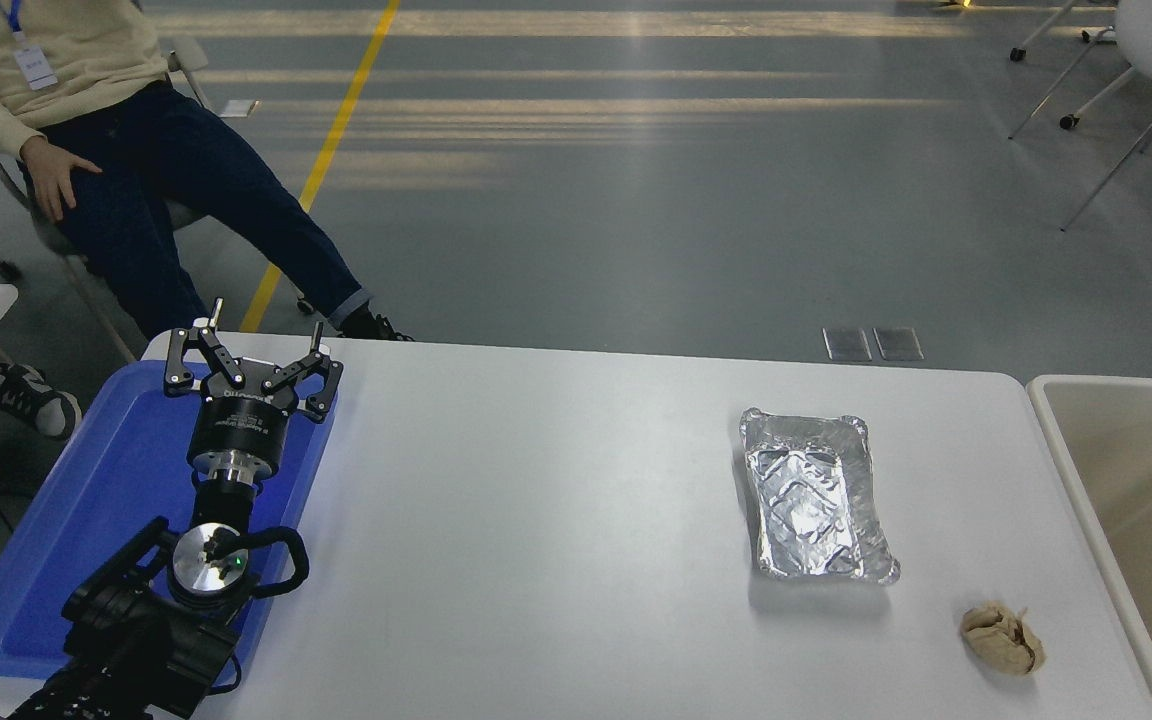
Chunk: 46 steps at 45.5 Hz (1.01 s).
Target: Pick up paper cup place in dustbin
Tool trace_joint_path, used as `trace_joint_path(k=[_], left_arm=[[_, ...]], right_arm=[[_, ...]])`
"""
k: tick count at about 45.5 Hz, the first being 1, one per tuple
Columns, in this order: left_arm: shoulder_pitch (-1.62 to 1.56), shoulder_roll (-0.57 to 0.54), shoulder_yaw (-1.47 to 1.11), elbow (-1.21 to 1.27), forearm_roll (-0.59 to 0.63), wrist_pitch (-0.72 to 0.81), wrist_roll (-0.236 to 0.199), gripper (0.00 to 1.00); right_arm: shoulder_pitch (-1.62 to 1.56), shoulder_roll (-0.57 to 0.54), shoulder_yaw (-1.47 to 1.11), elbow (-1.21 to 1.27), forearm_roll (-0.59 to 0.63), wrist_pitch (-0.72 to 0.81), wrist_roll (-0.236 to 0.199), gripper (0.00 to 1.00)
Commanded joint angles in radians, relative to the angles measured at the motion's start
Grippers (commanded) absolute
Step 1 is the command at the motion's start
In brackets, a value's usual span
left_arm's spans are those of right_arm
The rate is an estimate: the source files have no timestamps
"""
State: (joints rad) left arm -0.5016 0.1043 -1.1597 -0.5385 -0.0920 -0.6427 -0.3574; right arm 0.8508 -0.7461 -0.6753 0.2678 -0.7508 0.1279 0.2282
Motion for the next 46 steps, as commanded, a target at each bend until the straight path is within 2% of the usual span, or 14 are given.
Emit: trace_joint_path(k=[1, 21, 43, 44, 45, 46], left_arm=[[0.000, 0.000, 0.000, 0.000, 0.000, 0.000, 0.000, 1.00], [0.000, 0.000, 0.000, 0.000, 0.000, 0.000, 0.000, 1.00], [0.000, 0.000, 0.000, 0.000, 0.000, 0.000, 0.000, 1.00], [0.000, 0.000, 0.000, 0.000, 0.000, 0.000, 0.000, 1.00], [0.000, 0.000, 0.000, 0.000, 0.000, 0.000, 0.000, 1.00], [0.000, 0.000, 0.000, 0.000, 0.000, 0.000, 0.000, 1.00]], right_arm=[[-0.130, 0.120, 0.020, -0.137, 0.100, -0.037, 0.000, 0.00], [-0.220, 0.238, 0.028, -0.190, 0.268, -0.096, -0.004, 0.00], [-0.259, 0.280, 0.060, -0.193, 0.271, -0.162, -0.003, 0.00], [-0.257, 0.281, 0.060, -0.193, 0.271, -0.166, -0.003, 0.02], [-0.257, 0.281, 0.060, -0.193, 0.271, -0.169, -0.003, 0.14], [-0.257, 0.281, 0.060, -0.191, 0.271, -0.166, -0.003, 0.32]])
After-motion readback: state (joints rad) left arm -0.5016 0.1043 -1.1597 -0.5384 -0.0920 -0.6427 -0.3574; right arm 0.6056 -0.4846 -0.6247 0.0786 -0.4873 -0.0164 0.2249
